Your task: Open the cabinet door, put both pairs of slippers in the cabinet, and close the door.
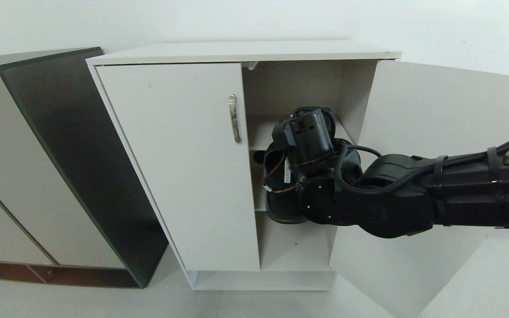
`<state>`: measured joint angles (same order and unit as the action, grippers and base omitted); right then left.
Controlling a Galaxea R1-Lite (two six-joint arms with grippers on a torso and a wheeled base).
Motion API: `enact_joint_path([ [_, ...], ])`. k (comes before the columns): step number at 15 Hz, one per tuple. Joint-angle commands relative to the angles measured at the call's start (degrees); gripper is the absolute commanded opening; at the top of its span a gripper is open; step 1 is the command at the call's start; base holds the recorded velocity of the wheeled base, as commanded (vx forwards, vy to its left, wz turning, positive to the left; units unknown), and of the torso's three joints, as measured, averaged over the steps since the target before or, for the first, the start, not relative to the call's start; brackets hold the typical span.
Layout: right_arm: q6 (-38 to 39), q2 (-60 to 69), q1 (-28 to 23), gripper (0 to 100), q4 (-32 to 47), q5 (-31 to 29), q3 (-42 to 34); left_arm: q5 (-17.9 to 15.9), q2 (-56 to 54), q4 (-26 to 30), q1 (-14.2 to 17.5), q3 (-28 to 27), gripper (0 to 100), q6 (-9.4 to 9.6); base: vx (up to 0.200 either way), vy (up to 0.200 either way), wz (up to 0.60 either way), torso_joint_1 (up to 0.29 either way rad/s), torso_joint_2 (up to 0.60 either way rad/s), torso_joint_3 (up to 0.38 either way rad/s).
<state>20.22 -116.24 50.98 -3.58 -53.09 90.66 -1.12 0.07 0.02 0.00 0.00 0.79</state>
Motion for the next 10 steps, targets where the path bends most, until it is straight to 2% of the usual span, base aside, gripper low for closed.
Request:
enact_joint_path([
  [1, -0.01, 0.22, -0.09, 0, -0.02, 0.00, 0.22, -0.02, 0.01, -0.02, 0.00, 0.00, 0, 0.00, 0.200, 0.000, 0.00, -0.007, 0.00, 0.007],
  [6, -0.27, 0.22, -0.09, 0, -0.02, 0.00, 0.13, -0.02, 0.01, -0.02, 0.00, 0.00, 0, 0.00, 0.200, 0.000, 0.00, 0.005, 0.00, 0.000],
  [10, -0.89, 0.22, -0.09, 0, -0.02, 0.00, 0.04, -0.02, 0.01, -0.02, 0.00, 0.00, 0, 0.00, 0.000, 0.000, 0.00, 0.000, 0.00, 0.000],
])
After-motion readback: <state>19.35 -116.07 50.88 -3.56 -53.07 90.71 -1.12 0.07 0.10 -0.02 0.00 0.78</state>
